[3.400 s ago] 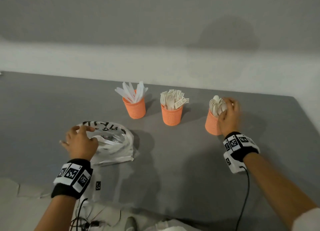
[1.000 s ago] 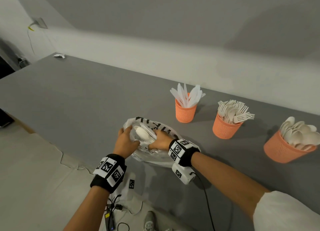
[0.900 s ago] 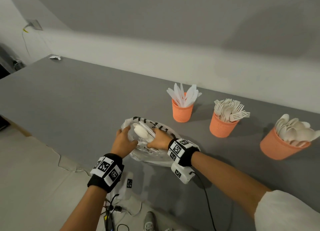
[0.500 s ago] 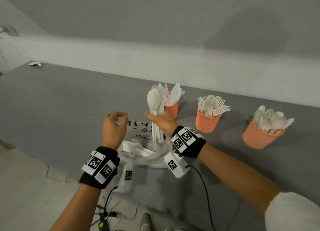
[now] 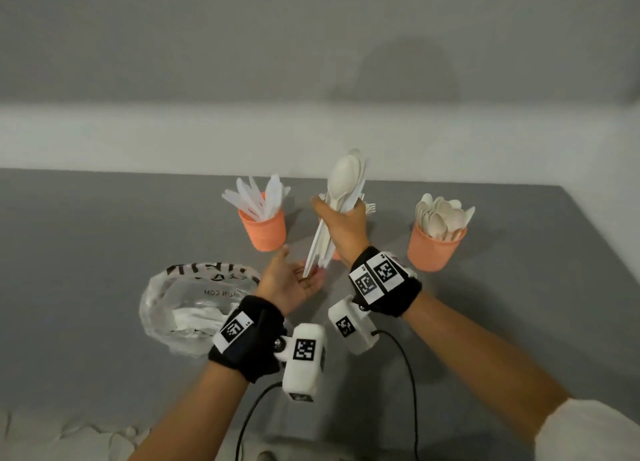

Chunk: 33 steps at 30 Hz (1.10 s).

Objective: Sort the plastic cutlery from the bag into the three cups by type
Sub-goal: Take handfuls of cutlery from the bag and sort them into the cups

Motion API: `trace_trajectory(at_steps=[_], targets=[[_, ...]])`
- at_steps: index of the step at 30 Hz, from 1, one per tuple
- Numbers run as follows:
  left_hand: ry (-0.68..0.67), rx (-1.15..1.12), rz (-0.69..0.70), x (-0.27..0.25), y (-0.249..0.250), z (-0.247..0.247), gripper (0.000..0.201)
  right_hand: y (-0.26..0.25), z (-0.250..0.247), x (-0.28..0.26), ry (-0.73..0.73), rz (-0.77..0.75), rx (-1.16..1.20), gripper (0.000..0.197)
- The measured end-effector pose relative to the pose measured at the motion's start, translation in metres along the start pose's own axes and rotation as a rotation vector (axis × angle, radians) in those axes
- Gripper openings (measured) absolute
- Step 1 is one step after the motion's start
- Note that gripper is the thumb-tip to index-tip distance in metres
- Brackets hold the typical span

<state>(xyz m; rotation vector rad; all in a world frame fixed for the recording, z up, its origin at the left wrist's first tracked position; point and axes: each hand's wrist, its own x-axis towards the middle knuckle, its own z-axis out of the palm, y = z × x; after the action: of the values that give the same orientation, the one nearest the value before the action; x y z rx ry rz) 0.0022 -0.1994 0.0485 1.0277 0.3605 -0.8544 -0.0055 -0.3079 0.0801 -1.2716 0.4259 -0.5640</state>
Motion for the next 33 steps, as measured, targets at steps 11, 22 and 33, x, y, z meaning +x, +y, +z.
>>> trace_trajectory(at_steps=[11,22,33], targets=[[-0.253,0.149,-0.049,0.015,-0.035,0.069,0.054,0.028,-0.061,-0.007,0.141,0.127,-0.048,0.034],[-0.092,0.707,0.497,0.027,-0.032,0.096,0.011,0.038,-0.073,-0.016,-0.009,0.012,-0.416,0.026],[-0.409,0.682,0.340,0.047,-0.022,0.079,0.028,0.016,-0.101,-0.002,-0.596,0.322,-0.238,0.011]])
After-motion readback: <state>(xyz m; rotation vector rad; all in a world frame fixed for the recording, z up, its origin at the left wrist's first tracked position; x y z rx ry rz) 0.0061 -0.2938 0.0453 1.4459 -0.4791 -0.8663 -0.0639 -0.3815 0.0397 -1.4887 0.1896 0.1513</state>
